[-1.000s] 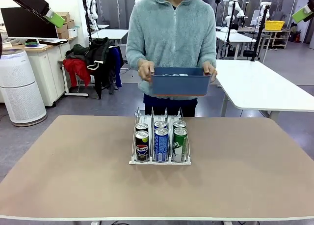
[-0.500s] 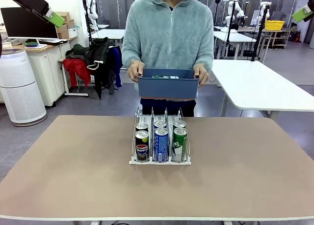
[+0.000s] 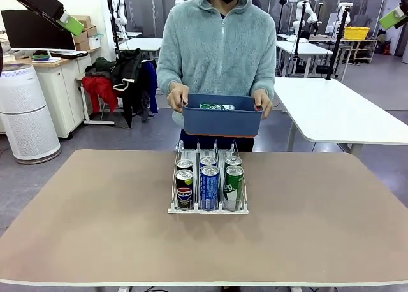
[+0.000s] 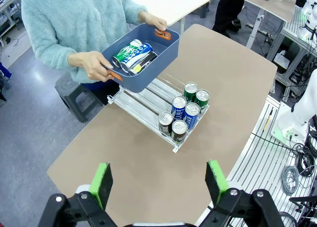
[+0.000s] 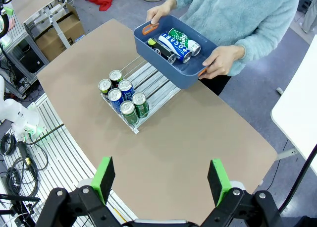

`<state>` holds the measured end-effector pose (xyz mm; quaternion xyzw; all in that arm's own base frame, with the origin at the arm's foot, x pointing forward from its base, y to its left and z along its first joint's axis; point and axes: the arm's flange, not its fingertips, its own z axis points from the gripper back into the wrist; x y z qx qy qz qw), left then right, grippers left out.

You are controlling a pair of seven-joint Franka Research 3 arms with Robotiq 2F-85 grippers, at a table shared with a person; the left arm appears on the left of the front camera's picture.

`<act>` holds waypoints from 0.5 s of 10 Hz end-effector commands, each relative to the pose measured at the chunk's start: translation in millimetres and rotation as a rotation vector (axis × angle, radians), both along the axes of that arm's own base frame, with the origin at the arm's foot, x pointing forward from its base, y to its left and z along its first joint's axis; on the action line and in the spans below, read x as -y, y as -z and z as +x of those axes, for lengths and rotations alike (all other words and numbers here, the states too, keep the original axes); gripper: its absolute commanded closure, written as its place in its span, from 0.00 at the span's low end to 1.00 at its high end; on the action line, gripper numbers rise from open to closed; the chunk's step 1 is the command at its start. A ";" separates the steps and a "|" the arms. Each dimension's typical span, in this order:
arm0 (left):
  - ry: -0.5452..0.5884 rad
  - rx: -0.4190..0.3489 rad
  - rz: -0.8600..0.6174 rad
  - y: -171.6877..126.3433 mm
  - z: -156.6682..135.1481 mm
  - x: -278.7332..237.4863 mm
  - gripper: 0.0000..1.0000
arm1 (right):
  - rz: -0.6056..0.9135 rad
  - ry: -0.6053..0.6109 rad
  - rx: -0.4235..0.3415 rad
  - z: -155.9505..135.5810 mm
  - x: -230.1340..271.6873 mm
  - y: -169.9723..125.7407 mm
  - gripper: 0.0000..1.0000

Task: Fill the beverage cans into the dispenser.
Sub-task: Pick up the Sprite handed by the human.

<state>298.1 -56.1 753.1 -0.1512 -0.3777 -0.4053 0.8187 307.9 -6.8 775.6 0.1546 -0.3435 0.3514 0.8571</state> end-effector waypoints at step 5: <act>-0.006 -0.009 -0.007 0.1 0.7 0.5 0.00 | 0.000 -0.004 0.000 0.1 -0.9 0.1 0.00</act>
